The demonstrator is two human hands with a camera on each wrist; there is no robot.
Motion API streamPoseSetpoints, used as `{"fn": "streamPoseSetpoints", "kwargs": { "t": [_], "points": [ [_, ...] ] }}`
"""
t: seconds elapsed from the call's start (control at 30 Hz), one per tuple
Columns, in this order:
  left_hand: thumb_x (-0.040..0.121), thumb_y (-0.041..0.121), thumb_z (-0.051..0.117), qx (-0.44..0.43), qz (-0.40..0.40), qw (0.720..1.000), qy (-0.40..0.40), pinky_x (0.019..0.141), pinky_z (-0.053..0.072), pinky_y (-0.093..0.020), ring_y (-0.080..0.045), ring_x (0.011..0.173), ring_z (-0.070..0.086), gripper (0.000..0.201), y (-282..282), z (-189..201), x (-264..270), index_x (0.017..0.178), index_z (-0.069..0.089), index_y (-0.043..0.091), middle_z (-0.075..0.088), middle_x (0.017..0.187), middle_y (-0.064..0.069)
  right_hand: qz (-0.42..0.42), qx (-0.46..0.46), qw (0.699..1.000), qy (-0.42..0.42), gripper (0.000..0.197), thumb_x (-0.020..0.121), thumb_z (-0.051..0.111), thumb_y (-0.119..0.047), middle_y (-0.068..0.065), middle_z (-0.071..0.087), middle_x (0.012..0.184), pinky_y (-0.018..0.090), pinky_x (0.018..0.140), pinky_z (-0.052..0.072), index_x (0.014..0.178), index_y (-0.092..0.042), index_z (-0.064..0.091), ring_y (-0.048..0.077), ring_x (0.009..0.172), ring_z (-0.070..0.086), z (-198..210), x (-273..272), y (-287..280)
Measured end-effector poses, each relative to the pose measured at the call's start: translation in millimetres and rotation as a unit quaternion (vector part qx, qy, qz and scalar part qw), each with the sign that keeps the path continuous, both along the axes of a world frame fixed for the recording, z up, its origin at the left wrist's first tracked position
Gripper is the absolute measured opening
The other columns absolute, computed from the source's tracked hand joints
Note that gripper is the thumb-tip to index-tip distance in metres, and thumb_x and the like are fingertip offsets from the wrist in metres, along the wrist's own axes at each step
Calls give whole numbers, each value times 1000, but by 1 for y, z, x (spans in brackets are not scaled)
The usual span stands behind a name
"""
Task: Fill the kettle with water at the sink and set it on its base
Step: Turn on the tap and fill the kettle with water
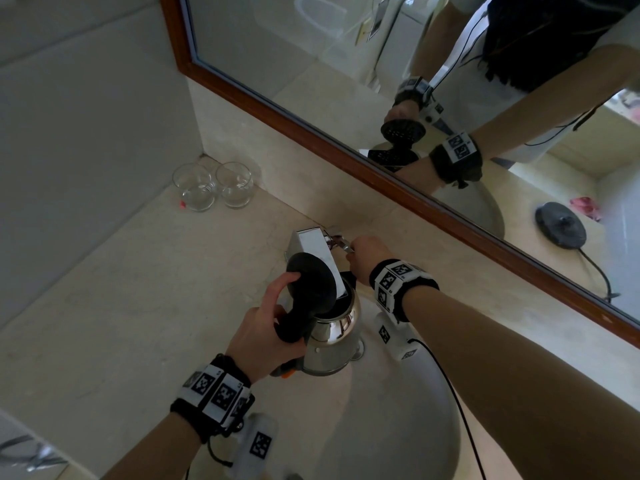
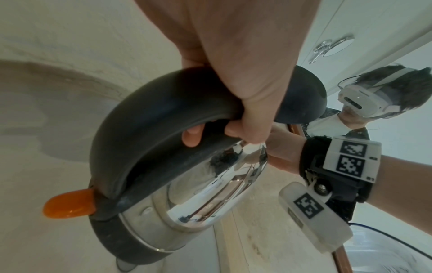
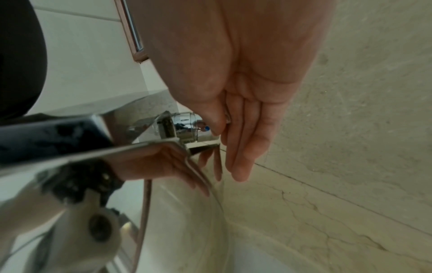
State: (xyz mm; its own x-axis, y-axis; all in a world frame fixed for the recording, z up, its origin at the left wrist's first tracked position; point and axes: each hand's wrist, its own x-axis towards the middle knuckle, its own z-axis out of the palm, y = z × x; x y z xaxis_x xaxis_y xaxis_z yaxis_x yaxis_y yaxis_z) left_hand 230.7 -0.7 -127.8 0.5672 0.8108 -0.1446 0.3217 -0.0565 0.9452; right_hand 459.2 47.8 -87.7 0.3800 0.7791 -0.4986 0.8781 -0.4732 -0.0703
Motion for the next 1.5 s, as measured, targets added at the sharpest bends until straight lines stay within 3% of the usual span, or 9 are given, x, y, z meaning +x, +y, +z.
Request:
{"fn": "streamPoseSetpoints", "kwargs": {
  "t": [0.33, 0.57, 0.73, 0.9, 1.1, 1.27, 1.5],
  "points": [
    [67, 9, 81, 7, -1, 1000, -3, 61, 63, -45, -23, 60, 71, 104, 2, -2, -2, 126, 20, 70, 73, 73, -11, 2, 1, 1000, 0, 25, 96, 51, -19, 19, 65, 113, 35, 81, 51, 108, -1, 62, 33, 103, 64, 0, 0, 0],
    [66, 11, 81, 6, -2, 1000, -2, 61, 62, -46, -24, 60, 71, 104, 2, 0, -3, 125, 20, 71, 73, 73, -12, -4, -2, 1000, 2, 25, 95, 51, -19, 19, 65, 112, 30, 72, 44, 109, -1, 62, 32, 101, 64, 0, 0, 0],
    [66, 9, 81, 6, 5, 1000, -3, 60, 61, -45, -25, 58, 69, 104, 2, 1, -3, 123, 21, 73, 72, 72, -13, -4, 0, 1000, -1, 25, 95, 50, -17, 19, 66, 111, 32, 77, 49, 108, 0, 63, 33, 101, 64, 1, -1, 0],
    [66, 10, 82, 7, 6, 1000, -4, 60, 62, -45, -25, 58, 69, 104, 1, -1, -4, 123, 22, 72, 72, 72, -13, -4, 1, 1000, 0, 25, 96, 50, -18, 19, 66, 111, 30, 71, 43, 110, 0, 62, 33, 102, 64, 1, -1, -1],
    [67, 9, 81, 6, 7, 1000, -3, 61, 62, -45, -24, 59, 70, 104, 2, 0, -5, 124, 21, 72, 73, 73, -11, -4, -1, 1000, -1, 26, 96, 50, -17, 20, 66, 112, 29, 71, 43, 110, 1, 62, 32, 102, 65, 2, -2, 0],
    [66, 8, 82, 9, 6, 1000, -1, 60, 62, -46, -25, 58, 70, 106, 2, 0, -4, 123, 21, 73, 73, 73, -12, -5, -4, 1000, -5, 25, 95, 51, -17, 20, 66, 113, 34, 80, 51, 110, 1, 62, 32, 103, 65, 3, -2, 0],
    [67, 8, 82, 4, 4, 1000, -5, 59, 63, -42, -24, 58, 70, 105, 2, 0, -3, 123, 21, 72, 73, 72, -10, -6, -3, 1000, 0, 25, 95, 51, -17, 19, 66, 112, 30, 73, 45, 110, 0, 62, 32, 102, 64, 3, -2, -1]
  ]
}}
